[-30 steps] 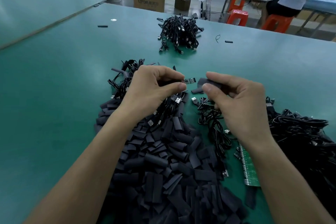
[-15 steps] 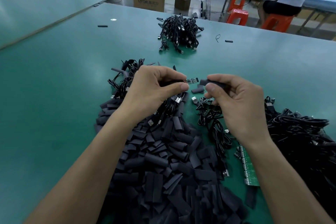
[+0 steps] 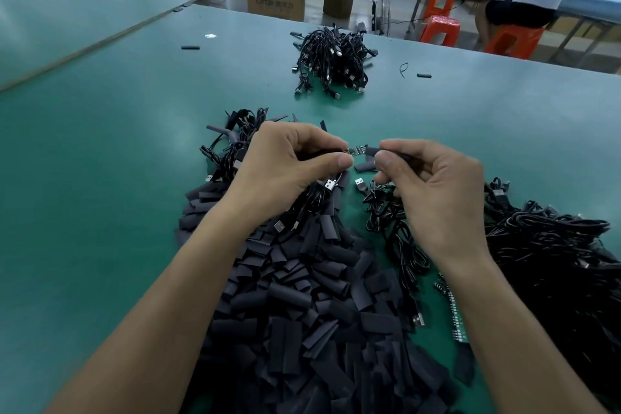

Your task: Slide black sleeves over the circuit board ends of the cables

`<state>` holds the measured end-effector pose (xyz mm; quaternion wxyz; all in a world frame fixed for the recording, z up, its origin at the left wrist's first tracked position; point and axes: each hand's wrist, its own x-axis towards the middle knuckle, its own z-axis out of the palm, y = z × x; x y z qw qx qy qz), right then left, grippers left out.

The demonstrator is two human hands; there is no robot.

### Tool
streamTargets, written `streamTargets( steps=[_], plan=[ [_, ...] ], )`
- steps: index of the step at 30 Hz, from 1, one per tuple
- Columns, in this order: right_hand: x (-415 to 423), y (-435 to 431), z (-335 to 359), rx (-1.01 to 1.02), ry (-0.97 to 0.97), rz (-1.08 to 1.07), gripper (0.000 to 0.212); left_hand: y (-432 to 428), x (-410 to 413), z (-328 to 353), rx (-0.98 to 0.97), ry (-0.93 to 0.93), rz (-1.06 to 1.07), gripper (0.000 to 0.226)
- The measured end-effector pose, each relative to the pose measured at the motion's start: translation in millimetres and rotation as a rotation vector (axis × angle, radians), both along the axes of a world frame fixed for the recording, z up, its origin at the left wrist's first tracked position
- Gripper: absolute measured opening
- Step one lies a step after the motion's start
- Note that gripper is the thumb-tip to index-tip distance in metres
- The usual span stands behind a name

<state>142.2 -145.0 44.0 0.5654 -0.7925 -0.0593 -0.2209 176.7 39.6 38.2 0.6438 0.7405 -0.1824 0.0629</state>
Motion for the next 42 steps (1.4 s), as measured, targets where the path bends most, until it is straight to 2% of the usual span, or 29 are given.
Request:
streamTargets(
  steps=[10, 15, 21, 31, 42],
  plan=[
    [2.2, -3.4, 3.3, -0.027, 0.038, 0.079, 0.021, 1.3, 0.6, 1.8, -0.018, 0.031, -0.026, 0.009],
    [4.5, -6.1, 11.1, -0.056, 0.092, 0.215, 0.022, 5.4, 1.6, 2.0, -0.046, 0.06, -0.066, 0.01],
    [7.1, -4.7, 16.2, -0.006, 0.116, 0.307, 0.02, 6.0, 0.6, 2.6, -0.071, 0.097, -0.106, 0.02],
    [8.3, 6.1, 8.1, 0.124, 0.101, 0.335, 0.015, 7.3, -1.4, 3.4, -0.118, 0.119, -0.125, 0.024],
    [5.6, 1.9, 4.8, 0.082, 0.066, 0.228, 0.017, 4.5, -0.4, -0.1, -0.055, 0.134, -0.07, 0.03]
  ],
)
